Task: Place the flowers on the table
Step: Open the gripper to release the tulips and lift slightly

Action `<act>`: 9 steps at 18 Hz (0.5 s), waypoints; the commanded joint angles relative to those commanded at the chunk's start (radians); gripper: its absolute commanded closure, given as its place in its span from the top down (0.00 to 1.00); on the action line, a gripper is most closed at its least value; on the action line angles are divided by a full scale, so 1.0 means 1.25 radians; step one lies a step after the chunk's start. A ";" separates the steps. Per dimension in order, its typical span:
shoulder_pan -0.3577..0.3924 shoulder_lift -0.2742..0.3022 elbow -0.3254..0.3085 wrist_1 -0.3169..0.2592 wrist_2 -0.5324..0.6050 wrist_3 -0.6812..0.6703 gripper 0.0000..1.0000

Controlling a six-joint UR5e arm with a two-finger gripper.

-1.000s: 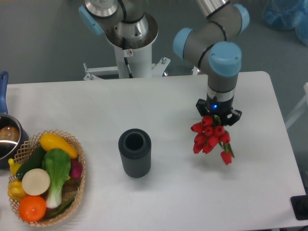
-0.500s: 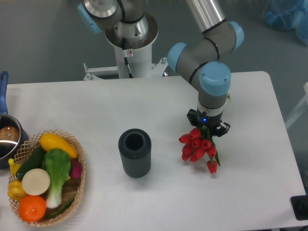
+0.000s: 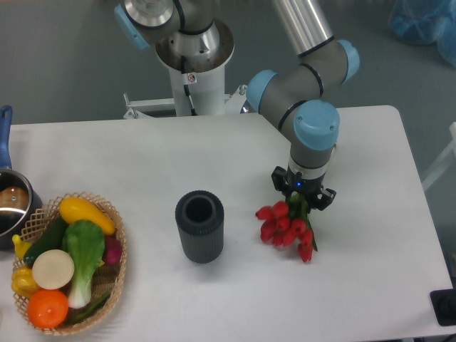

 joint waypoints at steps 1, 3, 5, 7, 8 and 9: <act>0.005 0.002 0.000 0.000 -0.002 -0.005 1.00; 0.016 0.005 0.000 0.000 -0.015 -0.023 1.00; 0.027 0.009 0.002 0.001 -0.018 -0.037 1.00; 0.039 0.009 0.020 0.000 -0.018 -0.037 1.00; 0.039 0.009 0.028 0.000 -0.018 -0.037 1.00; 0.039 0.010 0.036 0.000 -0.020 -0.036 1.00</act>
